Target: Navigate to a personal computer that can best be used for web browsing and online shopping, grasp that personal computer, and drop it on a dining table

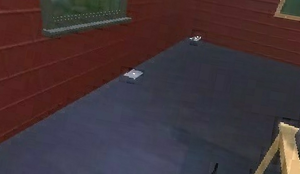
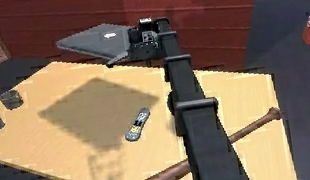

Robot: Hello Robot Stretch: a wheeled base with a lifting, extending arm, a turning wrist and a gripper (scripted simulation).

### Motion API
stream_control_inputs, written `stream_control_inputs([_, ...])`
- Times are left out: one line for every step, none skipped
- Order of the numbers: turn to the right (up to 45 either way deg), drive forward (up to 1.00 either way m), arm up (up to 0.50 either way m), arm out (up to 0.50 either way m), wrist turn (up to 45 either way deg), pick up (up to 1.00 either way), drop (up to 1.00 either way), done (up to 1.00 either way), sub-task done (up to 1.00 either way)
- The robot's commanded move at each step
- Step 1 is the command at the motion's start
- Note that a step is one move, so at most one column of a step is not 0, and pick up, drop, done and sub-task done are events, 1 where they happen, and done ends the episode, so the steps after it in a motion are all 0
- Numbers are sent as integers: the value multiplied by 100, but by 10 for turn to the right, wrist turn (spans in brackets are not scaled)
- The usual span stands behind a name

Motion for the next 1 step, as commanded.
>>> stream_control_inputs([0,0,0,0,0,0,100,0,0])
